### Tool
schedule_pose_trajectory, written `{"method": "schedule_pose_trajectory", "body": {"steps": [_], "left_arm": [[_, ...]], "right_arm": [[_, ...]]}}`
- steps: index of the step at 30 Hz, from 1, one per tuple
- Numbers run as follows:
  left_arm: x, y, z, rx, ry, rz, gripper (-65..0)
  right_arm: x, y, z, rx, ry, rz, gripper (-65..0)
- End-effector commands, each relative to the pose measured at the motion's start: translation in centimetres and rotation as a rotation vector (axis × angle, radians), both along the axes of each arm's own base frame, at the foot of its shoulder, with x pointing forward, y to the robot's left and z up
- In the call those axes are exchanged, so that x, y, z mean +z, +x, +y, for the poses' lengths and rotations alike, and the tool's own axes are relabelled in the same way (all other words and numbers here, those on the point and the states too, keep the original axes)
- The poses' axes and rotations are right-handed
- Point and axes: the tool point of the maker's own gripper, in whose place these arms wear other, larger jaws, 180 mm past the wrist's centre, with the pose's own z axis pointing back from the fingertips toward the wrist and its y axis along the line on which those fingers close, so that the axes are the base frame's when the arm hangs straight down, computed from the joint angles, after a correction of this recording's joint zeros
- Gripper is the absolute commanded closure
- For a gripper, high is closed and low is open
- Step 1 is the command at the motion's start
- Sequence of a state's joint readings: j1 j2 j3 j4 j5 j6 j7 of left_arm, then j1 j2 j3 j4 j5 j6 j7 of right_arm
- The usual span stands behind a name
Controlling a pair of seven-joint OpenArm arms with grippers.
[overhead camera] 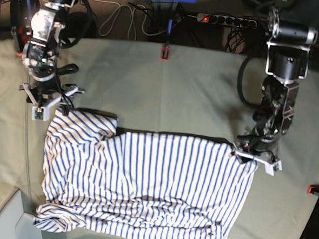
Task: Layout the t-shirt on the table in an organized manner, then fold the t-shirt properly
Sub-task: 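Grasp the shirt corners with both grippers and lift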
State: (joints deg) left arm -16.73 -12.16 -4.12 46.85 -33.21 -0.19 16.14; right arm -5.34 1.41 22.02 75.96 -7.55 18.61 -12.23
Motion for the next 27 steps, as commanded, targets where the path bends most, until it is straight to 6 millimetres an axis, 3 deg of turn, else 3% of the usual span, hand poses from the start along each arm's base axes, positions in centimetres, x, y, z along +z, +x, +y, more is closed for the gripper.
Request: {"method": "schedule_pose_trajectory", "body": {"steps": [1, 5, 8, 14, 16, 18, 21, 27], "left_arm": [[0.6, 0.8, 0.2, 0.009, -0.003, -0.02, -18.9], [-0.8, 0.7, 1.0, 0.033, -0.006, 0.036, -0.2], [-0.8, 0.7, 1.5, 0.038, 0.0, 0.041, -0.5], [2.3, 1.5, 1.7, 0.009, 0.026, -0.054, -0.3], [2.8, 1.1, 2.2, 0.004, 0.043, -0.069, -0.3], [3.3, 0.9, 2.4, 0.0, 0.055, -0.083, -0.2], [3.8, 0.3, 2.1, -0.015, 0.064, -0.103, -0.2], [6.1, -1.1, 1.2, -0.099, 0.082, -0.105, -0.2]], "right_arm": [[0.8, 1.0, -0.5, 0.0, -0.007, -0.035, -37.3], [-0.1, 2.2, -0.3, -0.009, 0.024, -0.024, -37.3], [-0.6, 3.0, 0.0, -0.011, 0.044, -0.016, -37.3], [-2.3, 3.2, 0.9, -0.013, 0.083, 0.026, -35.8], [-2.3, 3.0, 1.0, -0.013, 0.084, 0.026, -30.0], [-2.5, 2.6, 0.9, -0.015, 0.083, 0.033, -19.1], [-1.3, 1.9, 0.3, -0.013, 0.05, 0.005, 0.0], [4.7, 0.1, 0.0, 0.005, -0.052, -0.127, 0.0]]}}
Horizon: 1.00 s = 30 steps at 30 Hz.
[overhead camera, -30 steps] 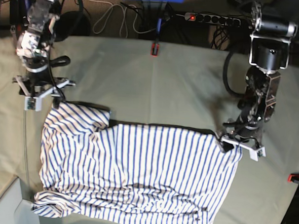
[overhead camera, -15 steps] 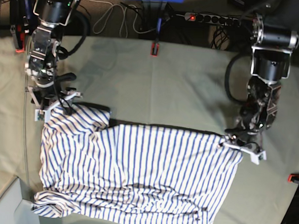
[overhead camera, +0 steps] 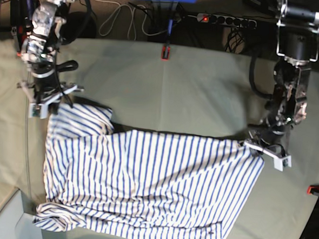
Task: Layout the t-shirt on the table in an organized manner, then fold the t-shirt properly
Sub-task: 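Grasp the shirt corners with both grippers and lift, then fling the held shirt forward and lay it down flat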
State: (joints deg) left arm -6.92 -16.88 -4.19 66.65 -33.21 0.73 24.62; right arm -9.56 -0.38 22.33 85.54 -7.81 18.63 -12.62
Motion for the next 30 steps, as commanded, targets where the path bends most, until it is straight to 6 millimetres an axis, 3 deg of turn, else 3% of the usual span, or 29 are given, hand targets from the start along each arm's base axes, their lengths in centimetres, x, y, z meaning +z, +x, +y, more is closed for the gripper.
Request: {"method": "schedule_pose_trajectory", "body": {"steps": [1, 5, 8, 12, 14, 17, 22, 30], "left_arm": [[2.9, 1.5, 0.4, -0.011, 0.01, -0.078, -0.2], [4.9, -0.9, 2.5, 0.039, -0.02, -0.068, -0.2], [6.6, -3.0, 4.2, 0.09, -0.04, -0.059, -0.2], [8.0, -6.5, 6.9, 0.149, -0.04, -0.007, -0.2], [8.4, -8.1, 8.0, 0.172, -0.034, 0.023, -0.2], [9.2, -9.3, 9.1, 0.2, -0.02, 0.024, -0.2], [10.0, -8.7, 9.1, 0.198, -0.015, -0.002, -0.2], [15.0, 0.4, 5.4, 0.092, -0.071, -0.149, -0.2]], "right_arm": [[2.4, 0.4, -0.4, 0.007, -0.027, -0.074, 0.0], [4.9, -2.4, 0.0, 0.019, -0.076, -0.101, 0.0], [5.2, -4.6, -0.1, 0.027, -0.102, -0.078, 0.0], [5.7, -7.4, -2.3, -0.05, -0.106, -0.064, 0.0], [6.3, -8.0, -3.3, -0.085, -0.08, -0.086, 0.0], [6.9, -8.1, -3.2, -0.024, -0.051, -0.098, 0.0], [8.7, -5.5, -2.8, 0.036, -0.047, -0.171, 0.0], [16.1, 3.7, -3.5, 0.025, -0.06, -0.391, 0.0]]}}
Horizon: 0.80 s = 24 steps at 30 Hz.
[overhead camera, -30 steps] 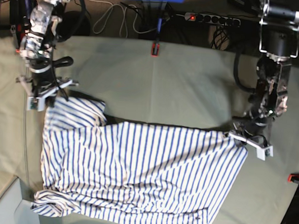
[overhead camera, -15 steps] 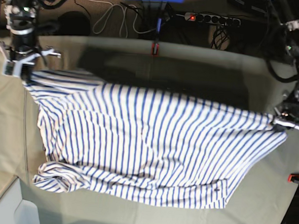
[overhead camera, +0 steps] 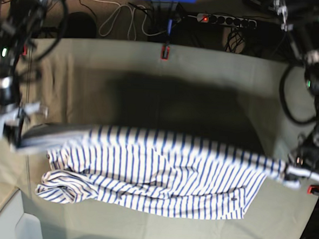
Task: Layout the t-shirt on the table in an organized manner, then fold the t-shirt properly
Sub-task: 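Fling the held shirt forward and lay it down flat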
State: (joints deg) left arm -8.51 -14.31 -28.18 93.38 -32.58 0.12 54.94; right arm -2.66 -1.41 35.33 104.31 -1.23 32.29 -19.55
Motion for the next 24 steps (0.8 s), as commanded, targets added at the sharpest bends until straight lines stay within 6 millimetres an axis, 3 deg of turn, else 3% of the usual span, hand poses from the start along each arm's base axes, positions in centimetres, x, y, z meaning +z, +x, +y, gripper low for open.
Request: {"method": "schedule_pose_trajectory", "body": {"steps": [1, 8, 10, 13, 16, 19, 22, 24], "left_arm": [[2.6, 2.0, 0.1, -0.007, 0.012, -0.07, -0.2], [9.6, 12.5, -3.3, -0.101, -0.054, -0.163, -0.2], [11.9, 15.0, -3.4, -0.096, -0.075, -0.193, -0.2], [16.3, 19.1, -3.6, -0.078, -0.074, -0.281, -0.2], [20.4, 21.1, -4.2, -0.087, -0.045, -0.353, -0.2], [23.6, 21.6, -4.4, -0.092, -0.036, -0.405, -0.2], [24.8, 21.5, -4.5, -0.097, -0.04, -0.432, -0.2], [26.1, 20.5, -4.0, -0.101, -0.033, -0.482, -0.2]], "right_arm": [[3.3, 1.9, -0.5, -0.001, -0.006, -0.101, 0.0], [10.9, 11.6, -4.8, -0.037, 0.014, -0.086, 0.0], [12.6, 13.8, -5.9, -0.031, 0.019, -0.077, 0.0], [17.1, 17.4, -6.3, -0.003, 0.037, -0.126, 0.0], [22.0, 18.4, -6.8, -0.012, 0.007, -0.199, 0.0], [25.7, 18.4, -6.6, -0.005, -0.033, -0.262, 0.0], [27.7, 17.3, -6.4, -0.013, -0.065, -0.317, 0.0], [26.3, 16.1, -6.3, -0.025, -0.091, -0.296, 0.0]]}}
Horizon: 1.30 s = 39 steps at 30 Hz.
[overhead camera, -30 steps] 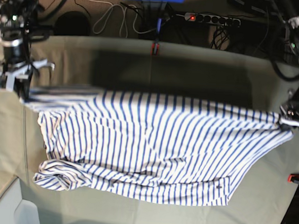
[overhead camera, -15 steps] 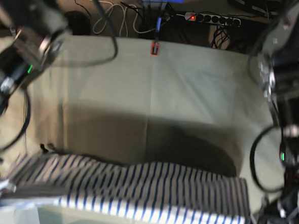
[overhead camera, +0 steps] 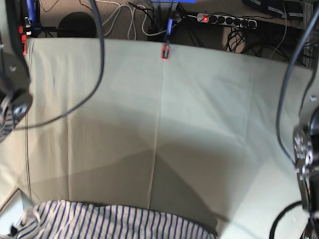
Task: Layout the t-shirt on the table in an organized manner, then fold the t-shirt properly
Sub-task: 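Fling the held shirt forward and lay it down flat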
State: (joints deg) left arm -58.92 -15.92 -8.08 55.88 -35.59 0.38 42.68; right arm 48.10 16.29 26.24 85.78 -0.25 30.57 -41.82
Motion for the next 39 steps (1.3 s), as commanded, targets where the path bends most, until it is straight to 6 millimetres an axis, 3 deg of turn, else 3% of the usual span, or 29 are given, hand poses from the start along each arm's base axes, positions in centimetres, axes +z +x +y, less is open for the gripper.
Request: {"method": "schedule_pose_trajectory", "body": {"steps": [1, 6, 8, 11, 14, 16, 19, 23, 28, 37, 39], "left_arm": [[3.3, -0.9, 1.8, 0.021, 0.008, -0.095, -0.2], [-1.9, -5.4, 1.7, -0.061, -0.02, -0.048, -0.1], [-3.9, -7.4, 1.4, -0.096, -0.033, -0.03, -0.1], [-8.1, -11.0, 2.5, -0.089, -0.108, 0.02, -0.1], [-13.9, -15.4, 3.9, -0.048, -0.176, 0.117, -0.1], [-17.3, -18.5, 3.9, -0.037, -0.221, 0.185, -0.1], [-21.1, -23.9, 5.2, 0.018, -0.252, 0.272, -0.1], [-24.1, -28.2, 6.5, 0.105, -0.308, 0.328, -0.1], [-26.1, -31.6, 7.8, 0.168, -0.317, 0.389, -0.1], [-28.6, -33.1, 8.4, 0.203, -0.35, 0.456, -0.1], [-29.1, -34.2, 8.5, 0.21, -0.347, 0.479, -0.1]], "right_arm": [[1.5, -1.0, 0.1, -0.01, -0.026, -0.053, 0.0], [-5.1, -5.3, 2.7, 0.016, -0.078, 0.014, 0.0], [-7.9, -8.1, 3.0, 0.02, -0.056, 0.031, 0.0], [-12.2, -11.9, 3.1, 0.018, 0.002, 0.074, 0.0], [-16.1, -15.8, 2.7, 0.0, 0.073, 0.116, 0.0], [-18.2, -18.1, 2.5, 0.0, 0.107, 0.141, 0.0], [-20.6, -21.9, 2.0, -0.014, 0.139, 0.179, 0.0], [-22.8, -25.1, 2.6, 0.01, 0.184, 0.229, 0.0], [-24.5, -27.6, 3.3, 0.008, 0.239, 0.268, 0.0], [-27.3, -29.5, 6.0, 0.095, 0.29, 0.349, 0.0], [-27.8, -30.2, 6.4, 0.098, 0.304, 0.365, 0.0]]}}
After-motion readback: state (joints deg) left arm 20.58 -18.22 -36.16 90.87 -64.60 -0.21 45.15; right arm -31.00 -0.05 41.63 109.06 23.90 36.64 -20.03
